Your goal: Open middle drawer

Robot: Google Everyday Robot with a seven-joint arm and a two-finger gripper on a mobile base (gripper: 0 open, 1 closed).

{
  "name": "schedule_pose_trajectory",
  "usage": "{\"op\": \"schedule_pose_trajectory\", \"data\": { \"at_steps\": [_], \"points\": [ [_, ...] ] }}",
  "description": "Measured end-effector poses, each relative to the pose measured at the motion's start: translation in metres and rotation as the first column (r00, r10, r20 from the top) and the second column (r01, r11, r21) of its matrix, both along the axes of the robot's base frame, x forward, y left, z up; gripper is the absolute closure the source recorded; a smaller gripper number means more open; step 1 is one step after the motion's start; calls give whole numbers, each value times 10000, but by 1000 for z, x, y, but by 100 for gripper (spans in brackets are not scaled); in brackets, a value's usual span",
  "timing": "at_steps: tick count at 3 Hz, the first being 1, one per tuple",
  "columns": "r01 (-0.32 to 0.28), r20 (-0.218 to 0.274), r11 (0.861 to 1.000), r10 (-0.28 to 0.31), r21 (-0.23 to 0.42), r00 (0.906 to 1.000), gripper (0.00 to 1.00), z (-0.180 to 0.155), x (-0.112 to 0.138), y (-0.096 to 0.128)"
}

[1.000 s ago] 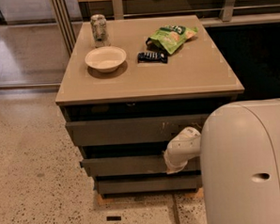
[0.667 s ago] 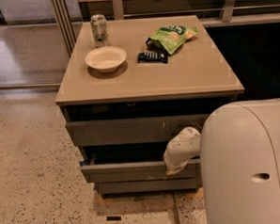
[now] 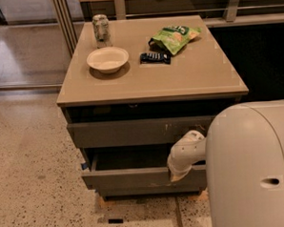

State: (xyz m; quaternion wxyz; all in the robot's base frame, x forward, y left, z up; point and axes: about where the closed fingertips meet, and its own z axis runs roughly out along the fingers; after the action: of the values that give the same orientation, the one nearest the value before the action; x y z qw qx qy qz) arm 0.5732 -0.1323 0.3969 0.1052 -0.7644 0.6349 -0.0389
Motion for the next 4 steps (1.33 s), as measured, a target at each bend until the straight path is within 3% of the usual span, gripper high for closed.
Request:
{"op": "schedule_pose_trajectory", "data": {
  "at_steps": [2,4],
  "points": [
    [-16,-34,10000,15,-22,10000,100,2,-6,0],
    [11,-470,10000,-9,35,9989,100,4,-26,-4]
  ]
}}
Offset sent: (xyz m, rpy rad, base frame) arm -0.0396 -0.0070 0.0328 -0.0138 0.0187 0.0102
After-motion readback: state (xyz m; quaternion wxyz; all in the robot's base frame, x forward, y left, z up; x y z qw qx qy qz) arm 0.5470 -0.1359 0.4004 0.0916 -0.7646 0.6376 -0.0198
